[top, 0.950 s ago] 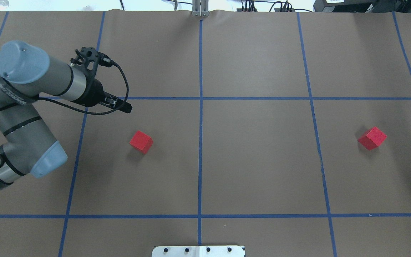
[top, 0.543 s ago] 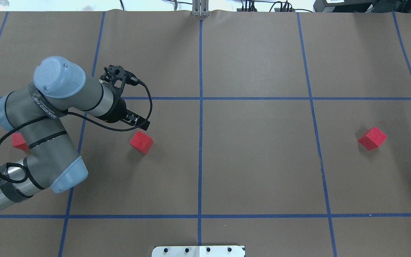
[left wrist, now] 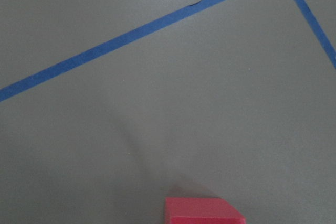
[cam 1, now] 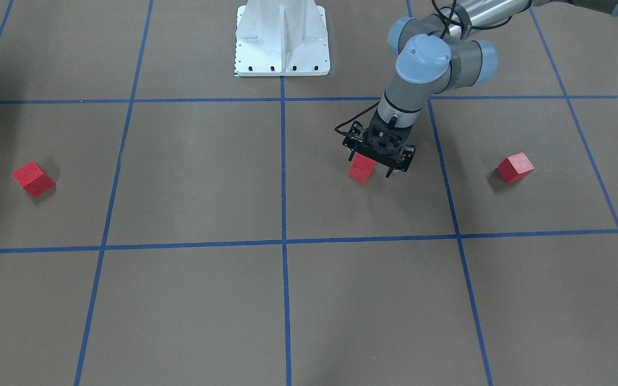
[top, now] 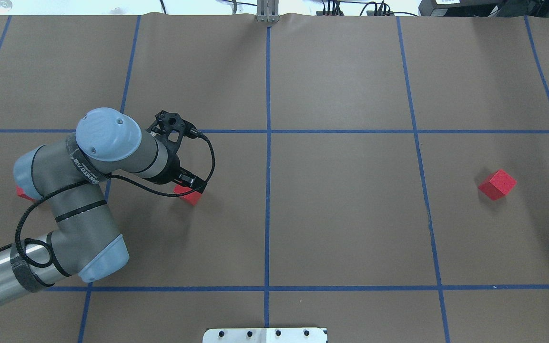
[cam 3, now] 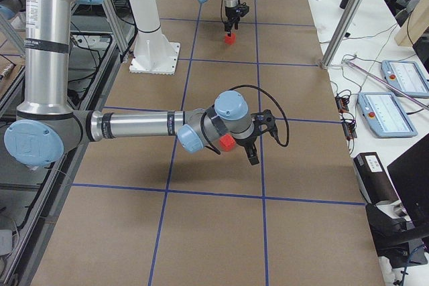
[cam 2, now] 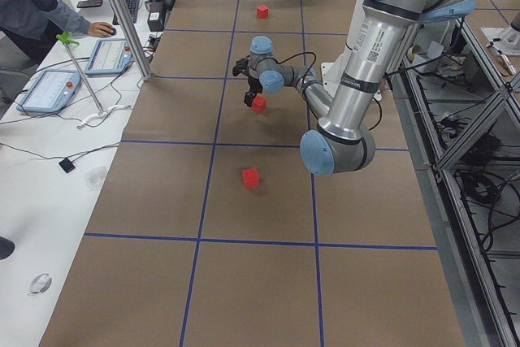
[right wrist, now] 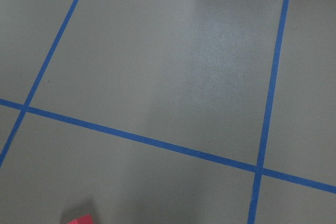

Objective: Form red blocks into L shape at center
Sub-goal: 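Reach the left gripper down to the red cube left of center, then close the left gripper on the red cube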

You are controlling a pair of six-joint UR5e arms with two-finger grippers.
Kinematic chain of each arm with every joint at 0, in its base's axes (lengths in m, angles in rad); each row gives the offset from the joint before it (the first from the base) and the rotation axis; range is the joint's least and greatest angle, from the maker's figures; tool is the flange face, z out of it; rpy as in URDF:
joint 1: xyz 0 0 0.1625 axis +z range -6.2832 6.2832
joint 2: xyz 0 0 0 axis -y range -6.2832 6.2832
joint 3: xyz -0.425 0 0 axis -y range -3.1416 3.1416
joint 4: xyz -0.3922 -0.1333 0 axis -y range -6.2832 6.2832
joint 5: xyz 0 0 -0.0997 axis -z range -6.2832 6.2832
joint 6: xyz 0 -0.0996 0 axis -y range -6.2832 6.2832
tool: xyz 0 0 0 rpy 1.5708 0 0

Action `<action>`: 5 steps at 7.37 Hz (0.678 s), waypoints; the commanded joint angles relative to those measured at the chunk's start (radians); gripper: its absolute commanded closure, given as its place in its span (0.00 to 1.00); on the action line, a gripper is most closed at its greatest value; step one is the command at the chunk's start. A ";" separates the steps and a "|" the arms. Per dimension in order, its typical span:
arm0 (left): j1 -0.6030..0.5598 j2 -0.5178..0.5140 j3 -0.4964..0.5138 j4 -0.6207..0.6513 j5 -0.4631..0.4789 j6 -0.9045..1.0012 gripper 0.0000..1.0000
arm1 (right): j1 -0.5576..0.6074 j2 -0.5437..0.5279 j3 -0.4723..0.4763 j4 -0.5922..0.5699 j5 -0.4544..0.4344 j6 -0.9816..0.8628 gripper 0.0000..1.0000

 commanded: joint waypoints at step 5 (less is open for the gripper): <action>0.060 -0.006 0.015 0.017 0.006 -0.006 0.01 | 0.000 0.000 -0.008 0.000 0.002 -0.001 0.01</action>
